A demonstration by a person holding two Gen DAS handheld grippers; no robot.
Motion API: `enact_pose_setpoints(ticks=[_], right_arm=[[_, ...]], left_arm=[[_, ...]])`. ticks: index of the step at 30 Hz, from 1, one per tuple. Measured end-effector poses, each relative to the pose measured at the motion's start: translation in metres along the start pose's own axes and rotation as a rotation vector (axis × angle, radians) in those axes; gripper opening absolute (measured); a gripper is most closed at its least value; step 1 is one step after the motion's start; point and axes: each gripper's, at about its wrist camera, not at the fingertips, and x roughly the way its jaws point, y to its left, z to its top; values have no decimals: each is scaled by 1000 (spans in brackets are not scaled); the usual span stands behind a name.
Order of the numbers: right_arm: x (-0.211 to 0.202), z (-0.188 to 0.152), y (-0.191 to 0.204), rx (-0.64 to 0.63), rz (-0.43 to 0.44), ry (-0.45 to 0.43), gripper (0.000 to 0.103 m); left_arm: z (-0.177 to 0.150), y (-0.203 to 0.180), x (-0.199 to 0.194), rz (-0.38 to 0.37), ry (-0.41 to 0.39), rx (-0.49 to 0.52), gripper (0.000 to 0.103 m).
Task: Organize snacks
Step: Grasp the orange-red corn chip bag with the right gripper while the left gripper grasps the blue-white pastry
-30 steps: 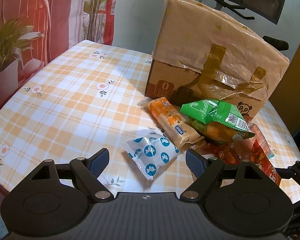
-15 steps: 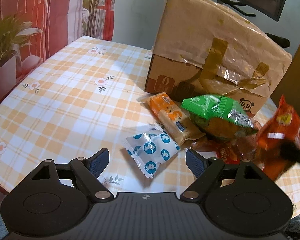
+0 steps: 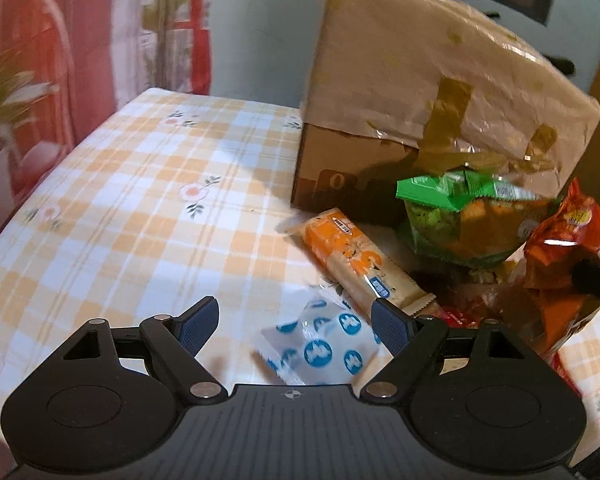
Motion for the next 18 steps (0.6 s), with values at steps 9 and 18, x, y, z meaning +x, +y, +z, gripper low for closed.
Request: enact_pose_setpoints(ticks=[9, 18], right_arm=[[4, -1, 0, 22, 17, 20, 74], [6, -2, 0, 48, 19, 41, 74]], left_arm=[[-5, -11, 19, -81, 37, 201, 85], [-20, -19, 22, -43, 32, 273, 70]])
